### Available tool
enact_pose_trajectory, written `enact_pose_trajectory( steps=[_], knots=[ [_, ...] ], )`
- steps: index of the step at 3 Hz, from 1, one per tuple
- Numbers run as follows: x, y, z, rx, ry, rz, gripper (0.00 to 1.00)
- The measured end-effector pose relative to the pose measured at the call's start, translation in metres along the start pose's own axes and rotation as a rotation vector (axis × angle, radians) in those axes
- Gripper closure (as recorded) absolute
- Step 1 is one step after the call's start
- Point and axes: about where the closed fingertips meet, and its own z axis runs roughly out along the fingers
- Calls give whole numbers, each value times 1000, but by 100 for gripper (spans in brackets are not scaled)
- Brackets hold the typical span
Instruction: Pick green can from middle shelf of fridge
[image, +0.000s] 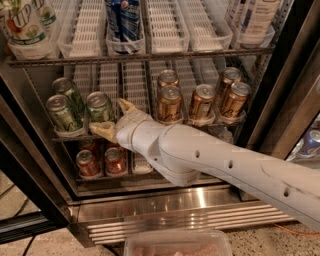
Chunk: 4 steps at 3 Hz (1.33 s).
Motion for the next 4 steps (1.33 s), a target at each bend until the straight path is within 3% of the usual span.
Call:
enact_pose_trajectory(
  steps=[2,3,4],
  knots=[
    [-4,2,15,-30,-8,8,39],
    [-4,5,21,-48,-6,13,51],
    [-4,5,22,-48,-6,13,70]
  ],
)
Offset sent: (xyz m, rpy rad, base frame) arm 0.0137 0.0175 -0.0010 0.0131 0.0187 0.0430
